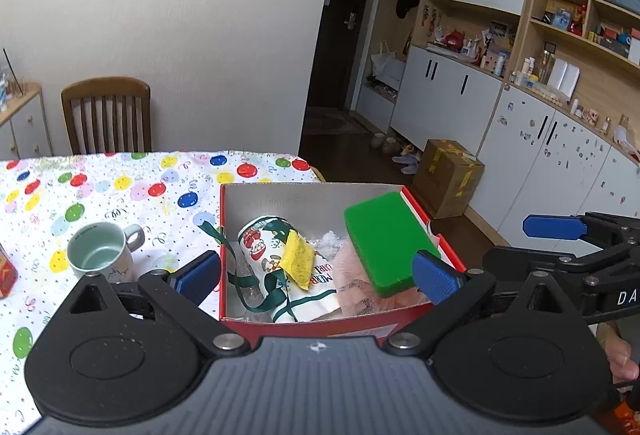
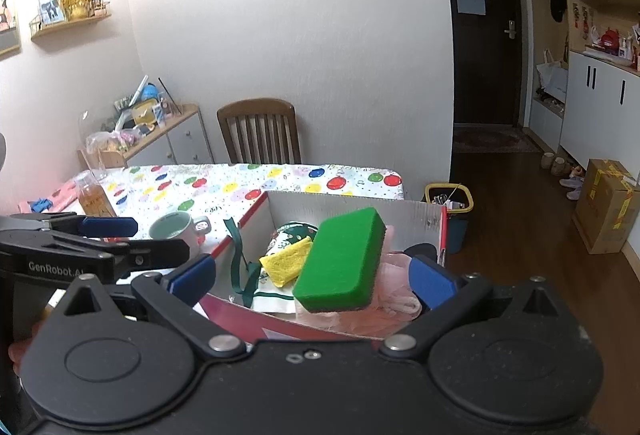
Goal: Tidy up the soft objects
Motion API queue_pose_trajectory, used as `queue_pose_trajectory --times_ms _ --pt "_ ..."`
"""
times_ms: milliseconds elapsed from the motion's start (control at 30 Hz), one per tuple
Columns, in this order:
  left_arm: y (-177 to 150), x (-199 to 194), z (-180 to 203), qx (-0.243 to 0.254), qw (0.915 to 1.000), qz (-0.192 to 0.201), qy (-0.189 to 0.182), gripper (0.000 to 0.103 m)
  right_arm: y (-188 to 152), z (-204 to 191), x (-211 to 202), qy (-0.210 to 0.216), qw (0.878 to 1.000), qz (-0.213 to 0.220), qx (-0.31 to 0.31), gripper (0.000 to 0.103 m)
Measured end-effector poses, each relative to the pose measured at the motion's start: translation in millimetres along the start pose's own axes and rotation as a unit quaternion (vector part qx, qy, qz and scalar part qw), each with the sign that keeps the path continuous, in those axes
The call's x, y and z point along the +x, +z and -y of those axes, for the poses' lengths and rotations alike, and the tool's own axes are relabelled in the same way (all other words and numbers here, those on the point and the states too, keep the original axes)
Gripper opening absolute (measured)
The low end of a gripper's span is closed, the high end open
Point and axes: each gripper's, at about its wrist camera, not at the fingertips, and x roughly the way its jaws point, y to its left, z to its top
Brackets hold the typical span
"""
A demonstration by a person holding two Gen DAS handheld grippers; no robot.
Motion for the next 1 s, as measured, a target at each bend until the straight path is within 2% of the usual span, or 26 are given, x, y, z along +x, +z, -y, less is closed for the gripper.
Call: queue_pose_trajectory --times_ms 333,533,1000 --pt "-7.3 -22.5 9.3 0.021 0.9993 0.028 0.012 0.102 -11.9 -10.8 -16.1 -0.012 1.000 0.016 -0.002 0.103" --pt "-13.0 -32.0 13.6 0.026 0.9989 0.026 0.030 0.102 -17.6 -14.7 -25.8 -0.019 0.999 0.026 -0.003 0.103" --pt "-18.8 -51.7 21.5 0.026 0.9982 0.036 0.040 0.102 -26.0 -18.8 -44.1 -0.030 0.999 0.040 0.003 0.103"
